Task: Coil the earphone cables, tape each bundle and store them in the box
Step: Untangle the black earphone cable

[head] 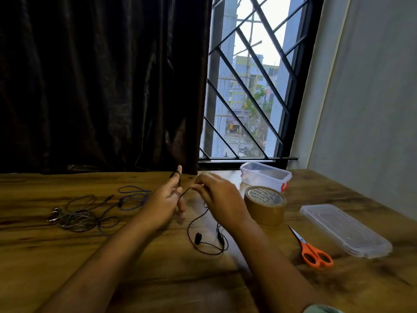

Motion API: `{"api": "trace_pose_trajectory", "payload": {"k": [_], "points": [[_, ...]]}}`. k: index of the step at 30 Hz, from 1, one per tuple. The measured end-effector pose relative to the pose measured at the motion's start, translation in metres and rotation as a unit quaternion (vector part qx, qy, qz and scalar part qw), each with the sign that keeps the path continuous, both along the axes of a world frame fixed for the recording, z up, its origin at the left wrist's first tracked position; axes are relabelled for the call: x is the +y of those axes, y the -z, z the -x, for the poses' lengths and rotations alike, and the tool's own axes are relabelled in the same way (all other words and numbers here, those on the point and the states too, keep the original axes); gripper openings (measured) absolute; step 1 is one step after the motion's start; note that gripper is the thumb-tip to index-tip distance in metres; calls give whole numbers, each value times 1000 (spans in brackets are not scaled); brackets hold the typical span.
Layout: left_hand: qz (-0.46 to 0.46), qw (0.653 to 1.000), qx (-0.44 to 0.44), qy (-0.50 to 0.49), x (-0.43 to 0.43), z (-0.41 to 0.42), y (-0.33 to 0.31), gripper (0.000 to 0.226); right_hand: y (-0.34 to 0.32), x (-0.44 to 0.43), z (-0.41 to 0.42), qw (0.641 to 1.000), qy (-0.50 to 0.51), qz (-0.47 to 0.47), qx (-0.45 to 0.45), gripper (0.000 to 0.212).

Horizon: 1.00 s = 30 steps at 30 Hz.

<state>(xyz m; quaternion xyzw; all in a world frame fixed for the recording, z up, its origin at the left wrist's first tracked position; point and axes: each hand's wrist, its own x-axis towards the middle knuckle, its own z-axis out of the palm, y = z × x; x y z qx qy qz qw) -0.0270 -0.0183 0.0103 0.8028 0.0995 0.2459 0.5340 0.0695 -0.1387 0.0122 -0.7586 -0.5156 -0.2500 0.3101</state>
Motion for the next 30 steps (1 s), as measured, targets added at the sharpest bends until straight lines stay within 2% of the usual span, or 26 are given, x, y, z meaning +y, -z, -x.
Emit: {"api": "trace_pose_trajectory", "payload": {"k": [3, 6, 11, 14, 17, 22, 26, 30], "points": [[54, 995, 37, 73, -8, 1, -1, 44, 0, -4, -8, 998, 10, -52, 22, 21], [163, 976, 35, 139, -16, 6, -6, 34, 2, -4, -11, 994, 17, -95, 46, 16], [276, 942, -19, 189, -19, 13, -14, 36, 16, 9, -8, 989, 34, -90, 114, 20], [319, 927, -55, 189, -17, 12, -13, 38, 20, 14, -2, 985, -18, -59, 159, 21], [346, 917, -87, 178, -19, 10, -14, 36, 21, 18, 15, 970, -98, -23, 223, 11], [370, 910, -119, 144, -17, 13, -21, 34, 9, 12, 25, 938, -146, -8, 315, 16], [373, 907, -165, 106, -16, 11, -22, 37, 1, 6, 18, 947, -110, 10, 301, 11], [364, 905, -202, 87, -6, 10, -21, 46, 8, 16, 19, 935, -127, 114, 311, 15]]}}
